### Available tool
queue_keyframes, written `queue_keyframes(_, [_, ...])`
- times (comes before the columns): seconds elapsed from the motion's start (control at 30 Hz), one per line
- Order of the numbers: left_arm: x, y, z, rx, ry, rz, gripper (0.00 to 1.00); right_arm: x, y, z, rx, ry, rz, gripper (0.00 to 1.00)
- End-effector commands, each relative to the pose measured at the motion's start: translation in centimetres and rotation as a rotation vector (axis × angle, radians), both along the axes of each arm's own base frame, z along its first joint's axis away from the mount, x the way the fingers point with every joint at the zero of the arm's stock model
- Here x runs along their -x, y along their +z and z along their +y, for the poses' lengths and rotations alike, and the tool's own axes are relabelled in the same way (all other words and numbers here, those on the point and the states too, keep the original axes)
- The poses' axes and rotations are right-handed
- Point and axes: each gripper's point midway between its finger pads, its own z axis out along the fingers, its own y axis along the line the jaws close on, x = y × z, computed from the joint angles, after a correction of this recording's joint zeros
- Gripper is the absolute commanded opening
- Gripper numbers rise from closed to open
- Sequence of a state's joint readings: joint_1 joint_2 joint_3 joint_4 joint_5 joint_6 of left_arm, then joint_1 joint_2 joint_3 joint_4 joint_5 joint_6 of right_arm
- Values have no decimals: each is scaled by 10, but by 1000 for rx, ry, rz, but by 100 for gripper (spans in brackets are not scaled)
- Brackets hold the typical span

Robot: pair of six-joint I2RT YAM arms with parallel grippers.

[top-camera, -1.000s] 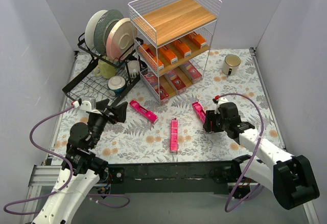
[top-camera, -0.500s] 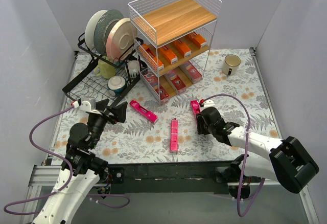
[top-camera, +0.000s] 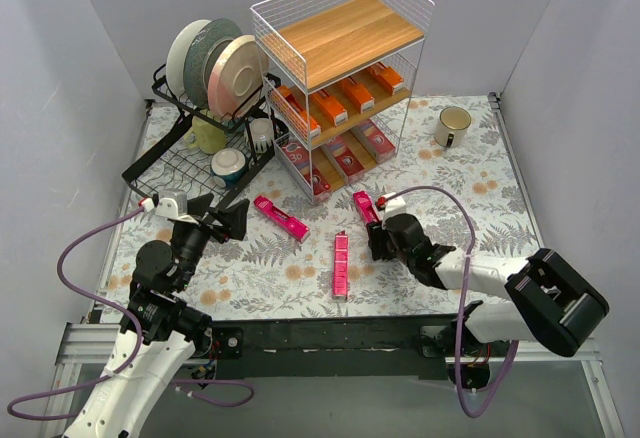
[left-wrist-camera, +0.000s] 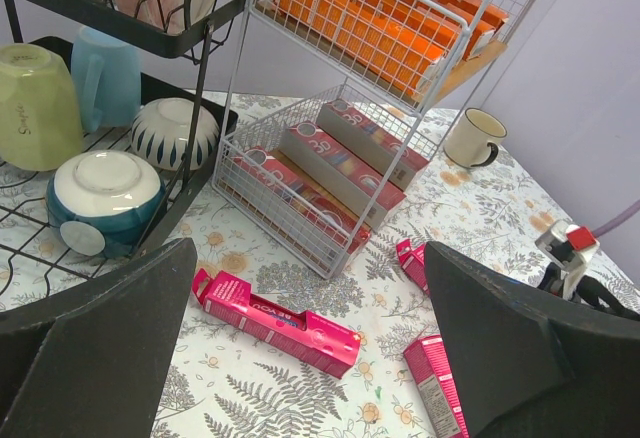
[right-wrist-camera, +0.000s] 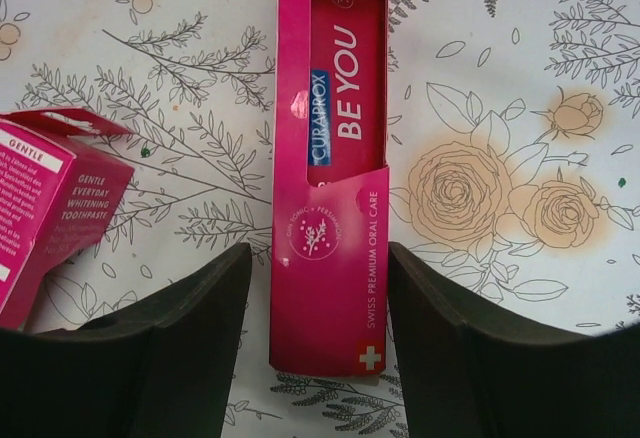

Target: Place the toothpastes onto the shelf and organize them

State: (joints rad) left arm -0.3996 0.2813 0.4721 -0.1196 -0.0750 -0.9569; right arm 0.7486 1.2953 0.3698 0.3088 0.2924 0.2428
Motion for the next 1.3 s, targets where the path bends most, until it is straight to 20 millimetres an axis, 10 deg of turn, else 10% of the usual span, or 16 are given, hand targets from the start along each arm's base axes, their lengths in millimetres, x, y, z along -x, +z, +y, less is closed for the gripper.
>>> queue_keyframes(0.0, [3,15,3,1,9,-36,98,12,-5,-3,-35,26,-58,65])
queue_keyframes(0.83, [3,15,3,-3,11,-34,98,24,-20,-17,-45,-10,-183,52])
queue_keyframes(1.27, [2,14,2,-3,7,-29,98,19,51,-8,-77,-4,-229,40])
